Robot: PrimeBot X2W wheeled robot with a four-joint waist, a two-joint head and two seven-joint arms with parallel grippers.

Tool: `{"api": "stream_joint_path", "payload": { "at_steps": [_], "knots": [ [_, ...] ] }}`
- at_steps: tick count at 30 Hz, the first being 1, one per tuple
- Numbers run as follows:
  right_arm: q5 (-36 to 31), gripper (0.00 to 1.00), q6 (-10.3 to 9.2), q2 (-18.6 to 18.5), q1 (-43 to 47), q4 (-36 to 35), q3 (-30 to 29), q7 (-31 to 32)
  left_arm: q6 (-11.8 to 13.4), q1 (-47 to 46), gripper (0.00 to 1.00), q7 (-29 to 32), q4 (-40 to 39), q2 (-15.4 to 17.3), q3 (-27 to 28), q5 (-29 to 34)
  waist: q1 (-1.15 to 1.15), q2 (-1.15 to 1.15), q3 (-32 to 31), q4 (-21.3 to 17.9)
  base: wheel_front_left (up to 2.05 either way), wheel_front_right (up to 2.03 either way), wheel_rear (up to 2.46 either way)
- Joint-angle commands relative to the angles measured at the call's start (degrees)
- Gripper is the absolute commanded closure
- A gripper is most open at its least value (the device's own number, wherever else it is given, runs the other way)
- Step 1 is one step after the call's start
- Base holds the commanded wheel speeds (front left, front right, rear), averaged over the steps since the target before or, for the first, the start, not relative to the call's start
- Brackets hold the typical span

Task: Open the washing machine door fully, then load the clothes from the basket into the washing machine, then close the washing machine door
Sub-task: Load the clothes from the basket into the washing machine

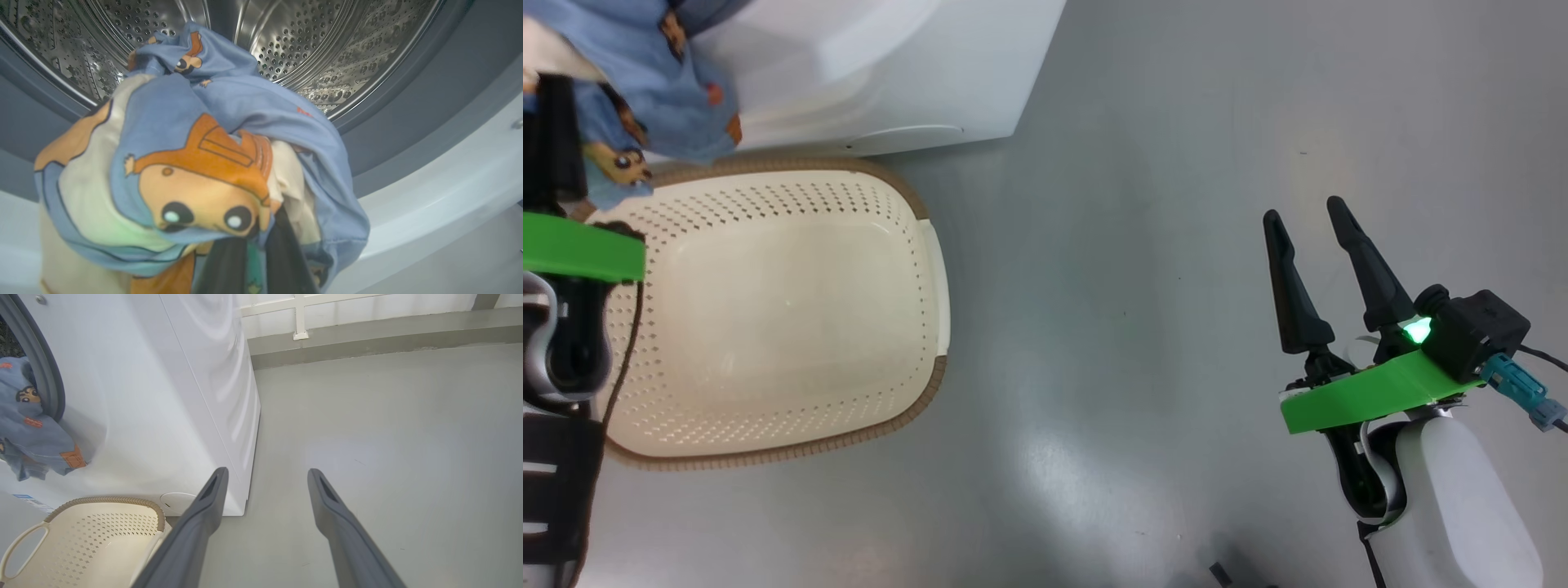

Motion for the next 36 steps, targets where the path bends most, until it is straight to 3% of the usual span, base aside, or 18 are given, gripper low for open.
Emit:
{"api": "stream_joint_path", "payload": {
  "at_steps": [1, 6, 13, 27, 32, 36],
  "knots": [
    [-0.69, 0.00, 0.09, 0.02, 0.70, -1.35, 0.96, -0.43, -0.09, 0.74, 1.00, -0.37, -3.28, 2.18, 2.84, 1.22, 0.00, 0.00, -0.22, 0.26, 0.00, 0.00, 0.00],
    [-0.79, 0.00, 0.09, 0.04, 1.28, -1.25, 0.93, -0.43, -0.09, -0.73, 1.00, -0.37, -6.81, 2.69, 4.95, 3.74, 0.00, 0.00, -0.82, 0.86, 0.00, 0.00, 0.00],
    [-0.49, 0.00, 0.09, 0.06, 1.33, -0.79, 1.67, -0.43, -0.09, -7.62, 1.00, -0.37, 0.21, 4.25, 6.32, 4.05, 0.00, 0.00, -1.49, 0.77, 0.00, 0.00, 0.00],
    [0.05, 0.00, 0.09, 0.28, 0.83, -0.40, 3.45, -0.43, -0.09, -27.92, 1.00, -0.37, 26.10, 6.68, -6.75, 4.92, 0.00, 0.00, -0.88, -1.38, 0.00, 0.00, 0.00],
    [0.23, 0.00, 0.09, 0.42, 0.71, -0.58, 3.74, -0.43, -0.09, -32.63, 1.00, -0.37, 25.91, 7.73, -6.34, 8.20, 0.00, 0.00, -0.28, -2.26, 0.00, 0.00, 0.00],
    [0.38, 0.00, 0.09, 0.53, 0.32, -0.76, 3.80, -0.43, -0.06, -34.44, 1.00, -0.37, 18.55, 8.52, -1.16, 15.19, 0.00, 0.00, 0.79, -3.12, 0.00, 0.00, 0.00]
  ]
}}
